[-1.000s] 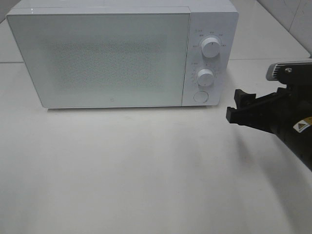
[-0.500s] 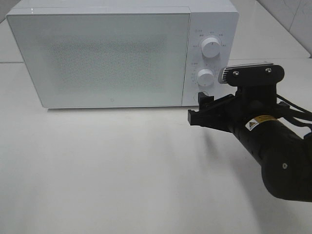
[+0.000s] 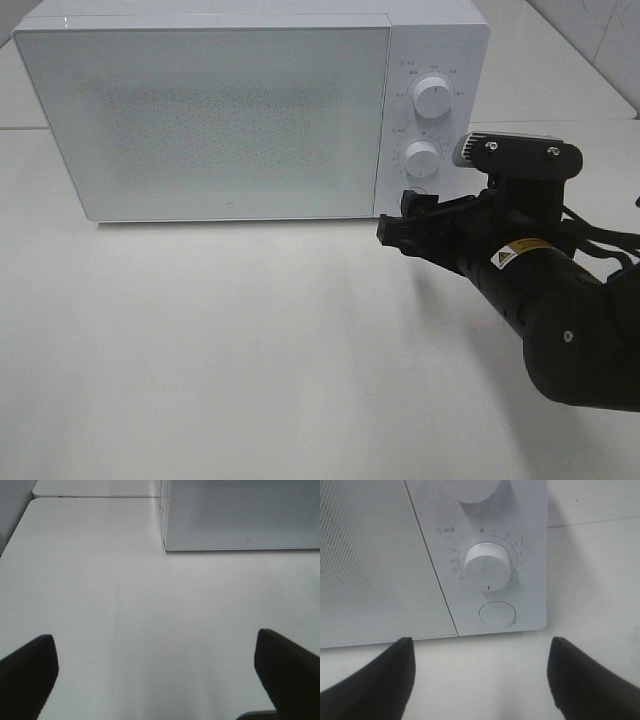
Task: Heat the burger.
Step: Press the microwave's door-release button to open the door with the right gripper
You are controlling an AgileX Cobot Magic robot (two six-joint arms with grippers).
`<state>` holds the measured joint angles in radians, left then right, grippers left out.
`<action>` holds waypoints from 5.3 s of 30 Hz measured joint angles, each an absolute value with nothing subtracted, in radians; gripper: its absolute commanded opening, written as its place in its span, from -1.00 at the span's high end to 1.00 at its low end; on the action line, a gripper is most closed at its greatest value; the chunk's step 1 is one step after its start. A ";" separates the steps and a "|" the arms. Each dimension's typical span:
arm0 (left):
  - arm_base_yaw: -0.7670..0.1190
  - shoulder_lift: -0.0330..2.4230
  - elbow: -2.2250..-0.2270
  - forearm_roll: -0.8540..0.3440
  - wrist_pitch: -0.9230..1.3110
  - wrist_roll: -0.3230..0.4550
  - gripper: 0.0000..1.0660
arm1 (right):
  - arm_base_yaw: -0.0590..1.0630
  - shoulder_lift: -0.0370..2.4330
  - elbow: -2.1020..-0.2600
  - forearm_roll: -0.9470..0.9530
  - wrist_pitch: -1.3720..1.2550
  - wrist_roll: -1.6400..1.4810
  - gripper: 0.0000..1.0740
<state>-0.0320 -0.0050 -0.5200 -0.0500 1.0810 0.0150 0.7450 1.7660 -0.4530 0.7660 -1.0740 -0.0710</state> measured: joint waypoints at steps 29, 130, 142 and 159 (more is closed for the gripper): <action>-0.032 -0.005 -0.520 -0.050 1.081 0.015 -0.88 | 0.745 1.775 -0.454 0.766 -1.073 1.233 1.00; -0.032 -0.005 -0.520 -0.050 1.081 0.015 -0.88 | 0.600 2.232 -0.972 0.914 -1.045 1.281 1.00; -0.032 -0.005 -0.520 -0.050 1.081 0.015 -0.88 | 0.600 2.218 -0.961 0.901 -1.030 1.281 1.00; -0.032 -0.005 -0.520 -0.050 1.081 0.015 -0.88 | 0.568 2.056 -0.814 0.687 -0.878 1.296 1.00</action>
